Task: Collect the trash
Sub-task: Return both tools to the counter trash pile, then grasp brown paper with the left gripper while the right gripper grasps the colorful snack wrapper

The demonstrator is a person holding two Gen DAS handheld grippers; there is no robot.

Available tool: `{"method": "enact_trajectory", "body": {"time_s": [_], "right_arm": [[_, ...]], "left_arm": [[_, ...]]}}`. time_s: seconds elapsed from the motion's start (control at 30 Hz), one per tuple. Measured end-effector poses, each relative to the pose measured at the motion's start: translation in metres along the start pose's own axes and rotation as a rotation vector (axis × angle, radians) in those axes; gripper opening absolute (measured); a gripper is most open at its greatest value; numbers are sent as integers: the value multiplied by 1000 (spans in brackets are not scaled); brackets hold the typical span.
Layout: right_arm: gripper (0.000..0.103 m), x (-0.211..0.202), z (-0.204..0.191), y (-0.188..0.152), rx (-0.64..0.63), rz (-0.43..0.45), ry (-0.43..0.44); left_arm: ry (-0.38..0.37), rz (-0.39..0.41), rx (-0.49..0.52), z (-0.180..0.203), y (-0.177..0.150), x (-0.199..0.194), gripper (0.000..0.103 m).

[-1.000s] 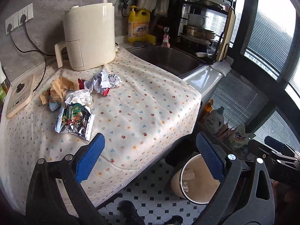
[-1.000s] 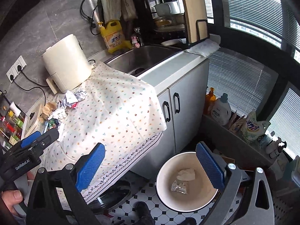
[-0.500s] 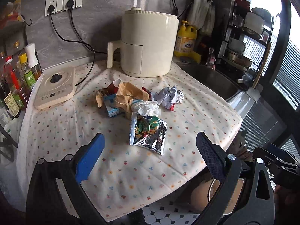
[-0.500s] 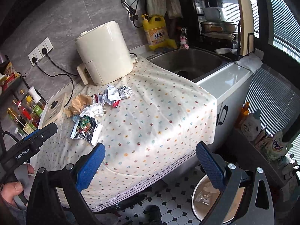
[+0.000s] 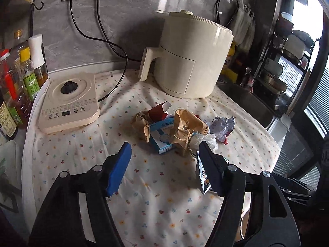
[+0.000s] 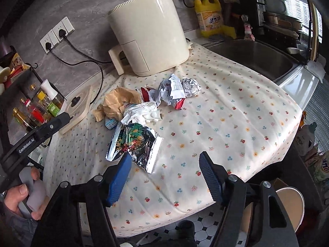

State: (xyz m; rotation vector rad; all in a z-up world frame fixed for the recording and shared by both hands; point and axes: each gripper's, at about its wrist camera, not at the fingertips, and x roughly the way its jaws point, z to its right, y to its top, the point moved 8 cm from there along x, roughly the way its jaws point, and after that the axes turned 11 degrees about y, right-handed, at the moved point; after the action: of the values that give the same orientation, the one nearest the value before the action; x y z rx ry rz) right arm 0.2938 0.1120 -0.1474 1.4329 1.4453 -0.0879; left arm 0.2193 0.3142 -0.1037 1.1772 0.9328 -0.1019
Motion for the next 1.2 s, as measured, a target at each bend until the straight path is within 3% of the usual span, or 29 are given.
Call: {"method": "enact_trajectory", "body": {"time_s": [0.17,0.57,0.63,0.73,0.83,1.0,1.2], "right_arm": [[55,28,1,8,36,-42,-9],[49,84,4,15,50,-159,-35],[40,93,3,12,49,-191,-31],[25,102,2,8,50,-222,-15],[13,102,2,10,41,-218,-13],[4,92,0,13,35,-191,2],[3,69,-3,12,26,-137,5]], "left_arm": [[-31,-31,-14,-10,8,29,53],[-67,-122,3,-10,14,98,43],[-68,-136,7,-10,12,107,41],[-73,-158,0,-12,9,117,28],[-75,-173,2,-12,6,122,7],[-60,-152,-1,-15,6,115,4],[-18,-96,-41,-28,9,88,4]]}}
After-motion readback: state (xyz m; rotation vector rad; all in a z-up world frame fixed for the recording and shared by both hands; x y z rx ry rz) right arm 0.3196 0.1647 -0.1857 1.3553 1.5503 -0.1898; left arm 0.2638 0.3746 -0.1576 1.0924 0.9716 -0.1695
